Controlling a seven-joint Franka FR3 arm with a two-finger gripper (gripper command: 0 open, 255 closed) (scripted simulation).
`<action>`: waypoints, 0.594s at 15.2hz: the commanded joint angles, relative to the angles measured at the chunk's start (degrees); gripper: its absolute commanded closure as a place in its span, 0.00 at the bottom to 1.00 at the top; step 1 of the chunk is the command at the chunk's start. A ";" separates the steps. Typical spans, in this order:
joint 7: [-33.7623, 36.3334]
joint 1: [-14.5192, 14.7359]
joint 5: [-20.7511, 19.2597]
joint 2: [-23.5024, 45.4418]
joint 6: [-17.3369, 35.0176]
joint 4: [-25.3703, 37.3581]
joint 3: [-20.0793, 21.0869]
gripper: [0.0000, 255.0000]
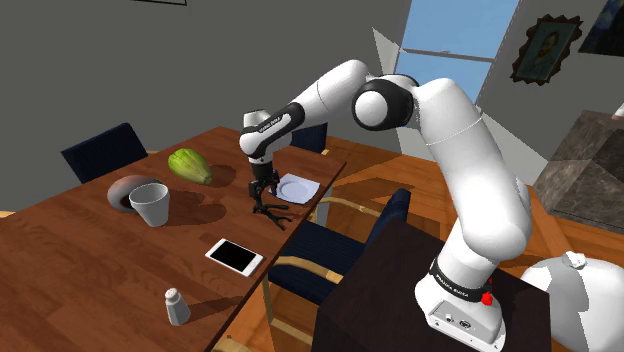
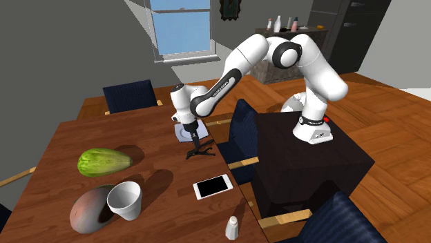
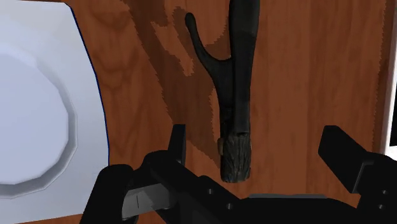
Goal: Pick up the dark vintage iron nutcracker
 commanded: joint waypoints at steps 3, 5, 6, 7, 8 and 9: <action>-0.01 0.12 -0.04 3.56 0.65 2.55 0.01 0.00; -0.06 0.13 -0.04 4.66 1.48 2.82 0.00 0.00; -0.08 0.14 -0.05 5.23 1.88 2.99 0.00 0.00; -0.10 0.14 -0.05 5.81 2.26 3.18 0.00 0.00; -0.12 0.15 -0.05 6.15 2.48 3.31 -0.01 0.00; -0.12 0.15 -0.05 6.15 2.47 3.32 -0.01 0.00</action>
